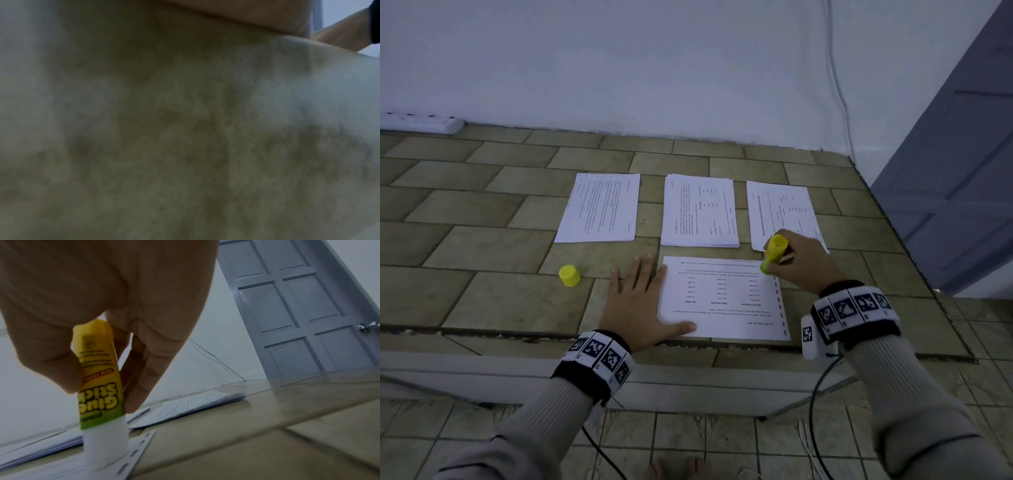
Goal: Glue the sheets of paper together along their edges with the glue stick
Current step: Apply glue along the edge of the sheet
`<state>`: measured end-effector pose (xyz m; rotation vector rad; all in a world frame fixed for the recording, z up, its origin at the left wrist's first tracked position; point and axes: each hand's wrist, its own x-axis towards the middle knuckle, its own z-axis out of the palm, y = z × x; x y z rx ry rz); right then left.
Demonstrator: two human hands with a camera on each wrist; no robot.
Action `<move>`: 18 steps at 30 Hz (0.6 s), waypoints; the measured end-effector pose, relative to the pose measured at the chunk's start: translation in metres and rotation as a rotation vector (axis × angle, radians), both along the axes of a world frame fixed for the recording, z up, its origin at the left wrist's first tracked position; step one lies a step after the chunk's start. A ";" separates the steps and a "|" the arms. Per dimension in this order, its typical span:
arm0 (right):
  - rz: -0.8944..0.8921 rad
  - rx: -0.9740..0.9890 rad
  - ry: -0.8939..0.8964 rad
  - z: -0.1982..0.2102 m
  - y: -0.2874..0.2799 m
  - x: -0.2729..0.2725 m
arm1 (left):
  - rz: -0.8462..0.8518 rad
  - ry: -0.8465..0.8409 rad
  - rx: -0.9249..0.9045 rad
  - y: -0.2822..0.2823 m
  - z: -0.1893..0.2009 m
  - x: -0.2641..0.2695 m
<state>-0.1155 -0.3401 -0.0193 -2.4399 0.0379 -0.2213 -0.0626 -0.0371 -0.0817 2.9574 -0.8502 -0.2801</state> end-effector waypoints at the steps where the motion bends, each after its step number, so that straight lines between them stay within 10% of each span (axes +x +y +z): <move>1: -0.010 0.015 -0.006 0.001 0.000 0.006 | -0.001 -0.001 0.000 0.000 0.000 0.000; 10: -0.143 -0.004 0.044 0.005 -0.002 0.012 | -0.001 -0.009 -0.013 0.000 -0.002 0.001; 18: -0.237 -0.476 0.403 0.004 -0.015 -0.016 | 0.000 -0.017 -0.021 0.001 -0.003 0.001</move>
